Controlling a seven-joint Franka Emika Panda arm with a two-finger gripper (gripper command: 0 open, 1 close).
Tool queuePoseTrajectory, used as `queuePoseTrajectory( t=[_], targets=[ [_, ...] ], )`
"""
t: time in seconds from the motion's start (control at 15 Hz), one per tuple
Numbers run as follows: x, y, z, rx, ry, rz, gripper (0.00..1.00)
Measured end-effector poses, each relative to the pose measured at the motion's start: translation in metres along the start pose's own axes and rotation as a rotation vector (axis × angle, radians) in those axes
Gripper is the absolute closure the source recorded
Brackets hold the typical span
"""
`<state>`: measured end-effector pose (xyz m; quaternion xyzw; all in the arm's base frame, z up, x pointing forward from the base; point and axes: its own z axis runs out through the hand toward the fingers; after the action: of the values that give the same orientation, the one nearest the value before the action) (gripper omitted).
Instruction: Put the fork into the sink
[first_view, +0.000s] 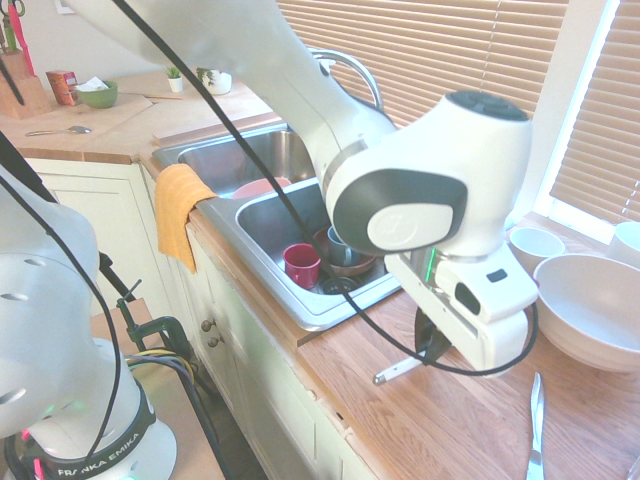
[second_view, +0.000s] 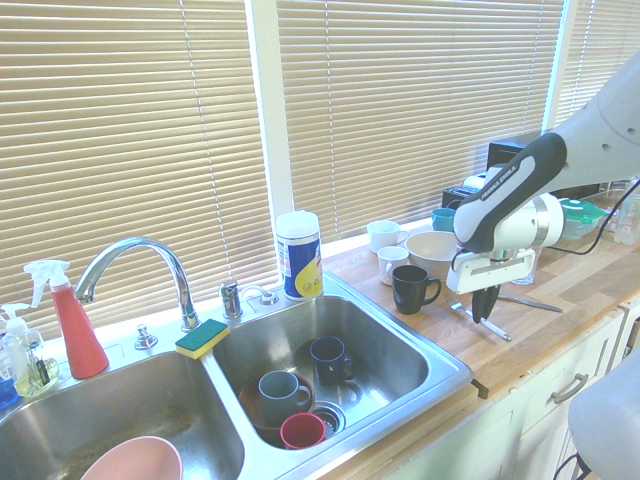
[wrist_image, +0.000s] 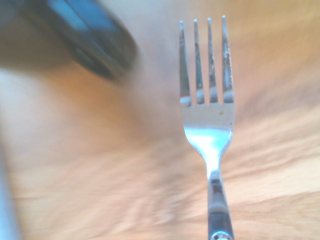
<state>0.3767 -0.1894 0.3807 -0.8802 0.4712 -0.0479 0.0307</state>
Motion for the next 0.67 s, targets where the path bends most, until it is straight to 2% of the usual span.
queuePoseTrajectory(
  t=[0.13, 0.27, 0.47, 0.67],
  targets=[
    [-0.016, -0.020, -0.058, 0.053, 0.024, -0.037, 1.00],
    [-0.043, -0.056, -0.093, 0.078, 0.047, -0.083, 1.00],
    [-0.101, -0.133, -0.090, 0.075, 0.055, -0.149, 1.00],
    [-0.154, -0.203, -0.052, 0.090, 0.064, -0.183, 1.00]
  ],
)
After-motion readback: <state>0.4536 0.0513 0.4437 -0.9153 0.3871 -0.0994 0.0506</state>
